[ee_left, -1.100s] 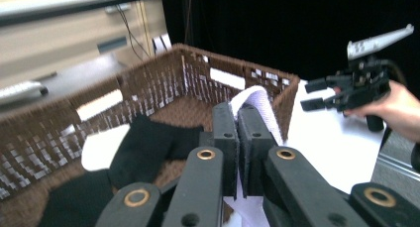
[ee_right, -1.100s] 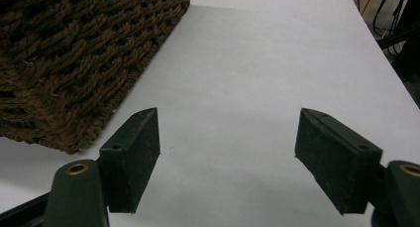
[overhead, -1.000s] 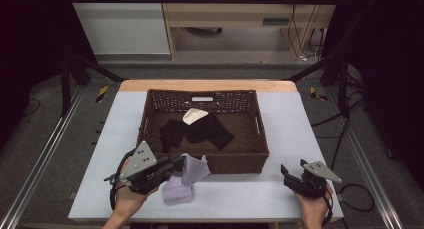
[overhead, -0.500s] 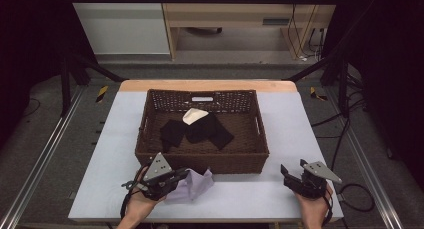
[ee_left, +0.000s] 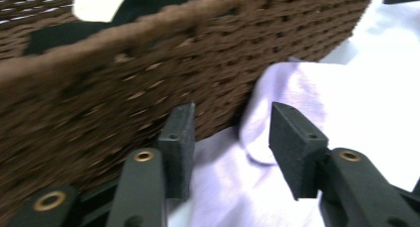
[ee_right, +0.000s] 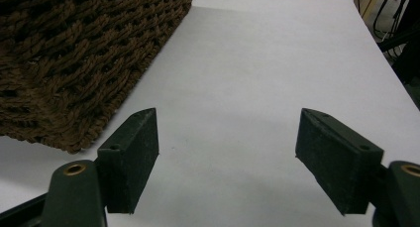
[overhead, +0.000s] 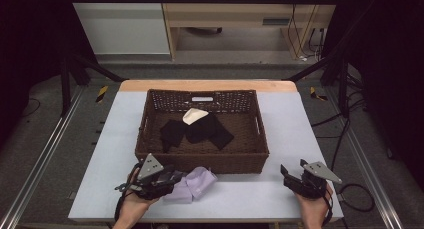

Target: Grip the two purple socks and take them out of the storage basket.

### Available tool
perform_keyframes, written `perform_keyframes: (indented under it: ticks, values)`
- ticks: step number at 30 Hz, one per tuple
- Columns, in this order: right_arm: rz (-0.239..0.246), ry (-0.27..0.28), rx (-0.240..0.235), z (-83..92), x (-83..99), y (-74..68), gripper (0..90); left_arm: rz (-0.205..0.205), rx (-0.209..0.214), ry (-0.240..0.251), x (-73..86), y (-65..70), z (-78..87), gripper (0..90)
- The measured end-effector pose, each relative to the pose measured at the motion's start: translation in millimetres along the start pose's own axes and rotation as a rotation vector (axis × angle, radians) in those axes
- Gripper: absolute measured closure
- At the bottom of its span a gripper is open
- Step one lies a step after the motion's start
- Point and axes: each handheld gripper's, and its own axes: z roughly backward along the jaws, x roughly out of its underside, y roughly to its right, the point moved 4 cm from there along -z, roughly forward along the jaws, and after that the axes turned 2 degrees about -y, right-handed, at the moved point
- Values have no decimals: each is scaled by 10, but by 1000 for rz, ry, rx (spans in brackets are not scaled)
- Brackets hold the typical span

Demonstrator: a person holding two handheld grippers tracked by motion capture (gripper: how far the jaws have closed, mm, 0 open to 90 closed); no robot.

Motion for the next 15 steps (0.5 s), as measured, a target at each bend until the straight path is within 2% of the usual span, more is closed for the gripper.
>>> perform_keyframes:
  ticks: [6,11,15]
  values:
    - [-1,0,1,0,0,2,239,30,-45,-16,197,-179,126,433]
    - [-2,3,-1,0,1,8,217,58,-99,-37,378,-357,177,361]
    - [-12,3,-9,-1,0,11,198,67,-126,-43,436,-416,191,321]
